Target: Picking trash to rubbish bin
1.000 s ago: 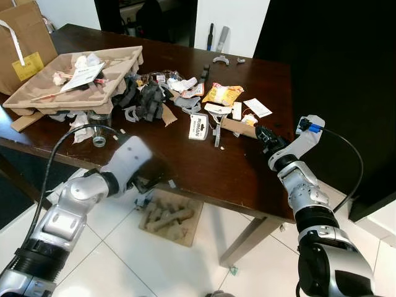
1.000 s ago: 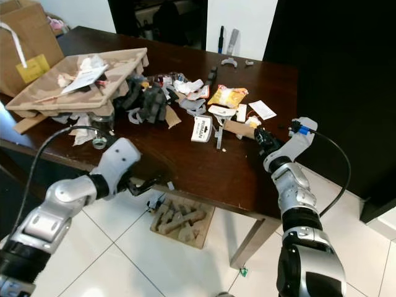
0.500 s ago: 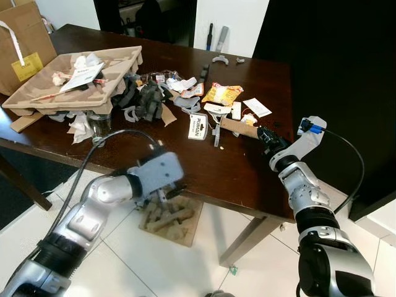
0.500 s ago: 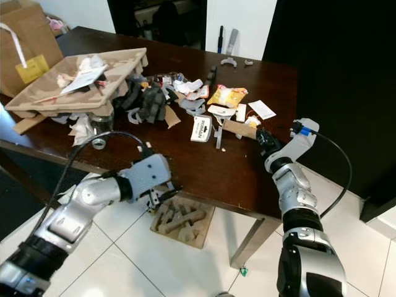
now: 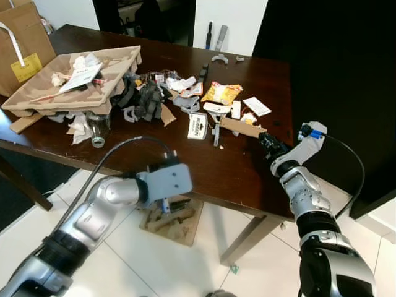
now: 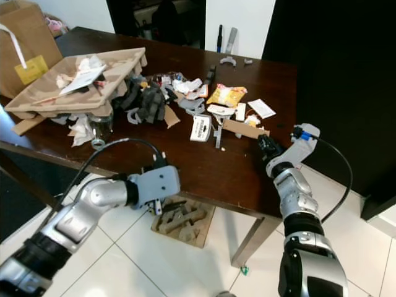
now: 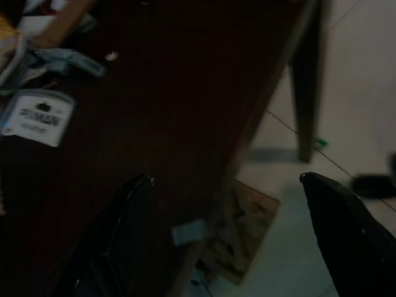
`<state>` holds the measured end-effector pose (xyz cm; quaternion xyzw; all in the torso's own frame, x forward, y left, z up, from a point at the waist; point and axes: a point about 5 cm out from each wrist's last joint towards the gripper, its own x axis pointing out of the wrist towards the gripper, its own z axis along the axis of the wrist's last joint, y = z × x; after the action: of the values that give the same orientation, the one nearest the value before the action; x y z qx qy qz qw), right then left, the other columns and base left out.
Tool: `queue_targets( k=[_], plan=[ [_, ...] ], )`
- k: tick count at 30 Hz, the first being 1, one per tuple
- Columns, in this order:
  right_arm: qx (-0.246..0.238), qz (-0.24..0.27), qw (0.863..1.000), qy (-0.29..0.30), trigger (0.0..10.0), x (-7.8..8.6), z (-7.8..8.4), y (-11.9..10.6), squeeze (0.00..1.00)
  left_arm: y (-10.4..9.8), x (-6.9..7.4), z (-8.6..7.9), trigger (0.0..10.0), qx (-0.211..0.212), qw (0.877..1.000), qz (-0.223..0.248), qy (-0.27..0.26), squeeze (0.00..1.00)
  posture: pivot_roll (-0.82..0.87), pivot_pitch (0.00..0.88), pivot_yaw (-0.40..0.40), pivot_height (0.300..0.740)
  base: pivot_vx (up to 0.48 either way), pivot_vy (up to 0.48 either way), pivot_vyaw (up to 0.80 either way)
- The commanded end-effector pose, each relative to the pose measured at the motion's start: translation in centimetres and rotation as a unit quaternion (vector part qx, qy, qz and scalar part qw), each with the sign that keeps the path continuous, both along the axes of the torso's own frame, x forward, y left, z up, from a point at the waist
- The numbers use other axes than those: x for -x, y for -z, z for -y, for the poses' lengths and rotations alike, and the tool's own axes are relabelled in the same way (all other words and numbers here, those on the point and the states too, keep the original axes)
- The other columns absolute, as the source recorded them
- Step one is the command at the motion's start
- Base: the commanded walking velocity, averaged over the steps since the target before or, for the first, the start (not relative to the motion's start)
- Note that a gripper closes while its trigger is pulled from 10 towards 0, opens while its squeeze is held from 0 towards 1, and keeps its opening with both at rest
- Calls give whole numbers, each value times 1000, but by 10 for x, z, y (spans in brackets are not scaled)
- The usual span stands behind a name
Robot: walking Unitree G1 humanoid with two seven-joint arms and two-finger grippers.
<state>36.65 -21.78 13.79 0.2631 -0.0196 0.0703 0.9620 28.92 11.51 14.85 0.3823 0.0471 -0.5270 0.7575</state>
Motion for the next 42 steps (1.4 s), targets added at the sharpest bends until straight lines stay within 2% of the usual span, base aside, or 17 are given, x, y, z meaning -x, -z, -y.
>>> queue_targets(
  k=[1, 5, 8, 11, 12, 14, 15, 24, 30, 42],
  plan=[
    [5, -10, 1000, 5, 10000, 2, 3, 4, 0, 1, 6, -4, 10000, -16, 1000, -19, 8, 0, 89, 132, 3, 740, 0, 0, 0],
    [5, -9, 1000, 3, 10000, 1, 1, 3, 0, -4, 15, -12, 10000, -48, 997, -57, 18, 0, 91, 122, -1, 740, 0, 0, 0],
    [5, -9, 1000, 2, 10000, 1, 1, 3, 0, -5, 16, -13, 10000, -56, 996, -62, 18, 0, 91, 122, -1, 740, 0, 0, 0],
    [6, -10, 1000, 0, 10000, 1, 1, 3, 0, -5, 18, -20, 10000, -87, 994, -70, 10, 0, 91, 122, -1, 740, 0, 0, 0],
    [6, -10, 1000, 0, 10000, 1, 1, 3, 0, -5, 18, -20, 10000, -87, 994, -70, 10, 0, 91, 122, -1, 740, 0, 0, 0],
    [6, -10, 1000, 0, 10000, 0, 0, 3, 0, 0, 15, -28, 10000, -122, 990, -65, -10, 0, 94, 116, -3, 740, 0, 0, 0],
    [7, -9, 1000, 0, 10000, 0, 0, 3, 0, 1, 7, -34, 10000, -143, 988, -43, -43, 0, 94, 116, -3, 740, 0, 0, 0],
    [6, -10, 1000, 2, 10000, 1, 0, 4, 0, -4, -2, -40, 10000, -151, 985, -15, -79, 0, 92, 124, -2, 740, 0, 0, 0],
    [15, -9, 1000, 3, 10000, 1, 0, 3, 0, -7, -9, -39, 10000, -141, 986, 12, -92, 0, 92, 124, 1, 740, 0, 0, 0],
    [18, -6, 1000, 2, 10000, 1, -1, 3, 0, -2, -20, -37, 10000, -115, 986, 44, -110, 0, 89, 128, 1, 740, 0, 0, 0]
  ],
)
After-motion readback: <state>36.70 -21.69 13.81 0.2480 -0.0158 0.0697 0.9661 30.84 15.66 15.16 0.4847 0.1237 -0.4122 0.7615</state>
